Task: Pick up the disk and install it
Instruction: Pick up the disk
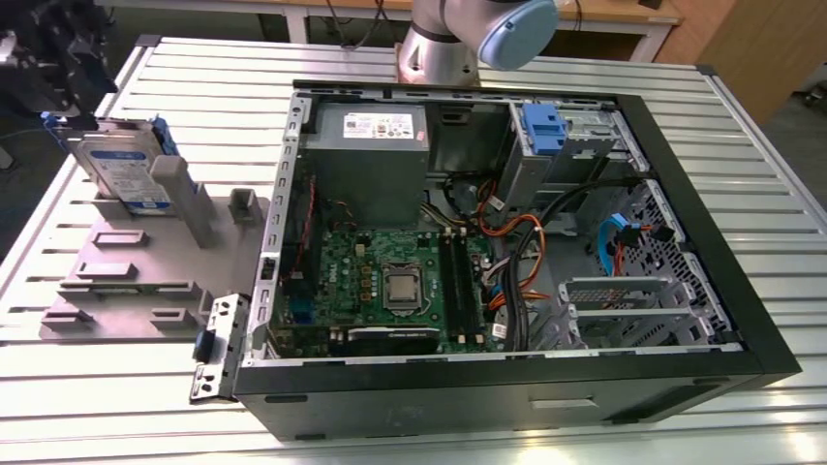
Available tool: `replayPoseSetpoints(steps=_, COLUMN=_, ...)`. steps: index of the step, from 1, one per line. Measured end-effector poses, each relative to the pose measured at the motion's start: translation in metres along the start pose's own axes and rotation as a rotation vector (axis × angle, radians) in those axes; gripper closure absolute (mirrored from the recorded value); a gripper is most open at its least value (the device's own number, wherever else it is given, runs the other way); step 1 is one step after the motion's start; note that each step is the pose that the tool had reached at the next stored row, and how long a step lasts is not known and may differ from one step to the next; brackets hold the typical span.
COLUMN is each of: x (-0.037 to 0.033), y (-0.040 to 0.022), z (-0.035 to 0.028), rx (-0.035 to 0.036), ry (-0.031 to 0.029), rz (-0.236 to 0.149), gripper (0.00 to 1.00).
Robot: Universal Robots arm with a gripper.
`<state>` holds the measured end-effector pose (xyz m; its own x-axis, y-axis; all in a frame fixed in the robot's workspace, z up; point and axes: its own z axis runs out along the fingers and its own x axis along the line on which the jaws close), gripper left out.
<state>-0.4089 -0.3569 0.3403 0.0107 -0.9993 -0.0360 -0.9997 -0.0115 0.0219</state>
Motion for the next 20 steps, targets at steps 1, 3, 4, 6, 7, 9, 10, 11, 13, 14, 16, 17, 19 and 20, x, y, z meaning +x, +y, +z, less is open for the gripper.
replayPoseSetpoints(steps=1, x=-0.0001, y=0.0001, z=-0.0035, rx=0.0, ry=0.0, rz=0.0, gripper=0.35)
replayPoseSetpoints(steps=3, x=-0.0004, y=0.0003, z=-0.0105, rx=0.0001, ry=0.0, rz=0.0, gripper=0.35)
replayPoseSetpoints(steps=4, x=-0.0005, y=0.0003, z=-0.0141, rx=-0.0001, ry=0.0001, rz=0.0, gripper=0.35)
replayPoseSetpoints(steps=6, x=-0.0008, y=0.0005, z=-0.021, rx=0.0001, ry=0.0, rz=0.0, gripper=0.35)
replayPoseSetpoints(steps=7, x=-0.0009, y=0.0006, z=-0.0249, rx=0.0, ry=0.0, rz=0.0, gripper=0.35)
replayPoseSetpoints(steps=9, x=-0.0012, y=0.0007, z=-0.0318, rx=0.0, ry=0.0, rz=0.0, gripper=0.35)
replayPoseSetpoints(steps=10, x=-0.0013, y=0.0008, z=-0.0353, rx=0.0001, ry=0.0, rz=0.0, gripper=0.35)
replayPoseSetpoints(steps=11, x=-0.0014, y=0.0009, z=-0.0388, rx=0.0, ry=0.0, rz=0.0, gripper=0.35)
replayPoseSetpoints(steps=13, x=-0.0017, y=0.001, z=-0.0462, rx=0.0, ry=0.0, rz=0.0, gripper=0.35)
replayPoseSetpoints(steps=14, x=-0.0018, y=0.0011, z=-0.0497, rx=-0.0001, ry=0.0, rz=0.0, gripper=0.35)
replayPoseSetpoints(steps=16, x=-0.0021, y=0.0013, z=-0.0567, rx=0.0001, ry=0.0, rz=0.0, gripper=0.35)
replayPoseSetpoints(steps=17, x=-0.0023, y=0.0014, z=-0.0632, rx=-0.0001, ry=0.0, rz=0.0, gripper=0.35)
replayPoseSetpoints(steps=19, x=-0.0026, y=0.0016, z=-0.0702, rx=0.0, ry=0.0, rz=0.0, gripper=0.35)
replayPoseSetpoints(steps=20, x=-0.0027, y=0.0017, z=-0.074, rx=-0.0001, ry=0.0, rz=0.0, gripper=0.35)
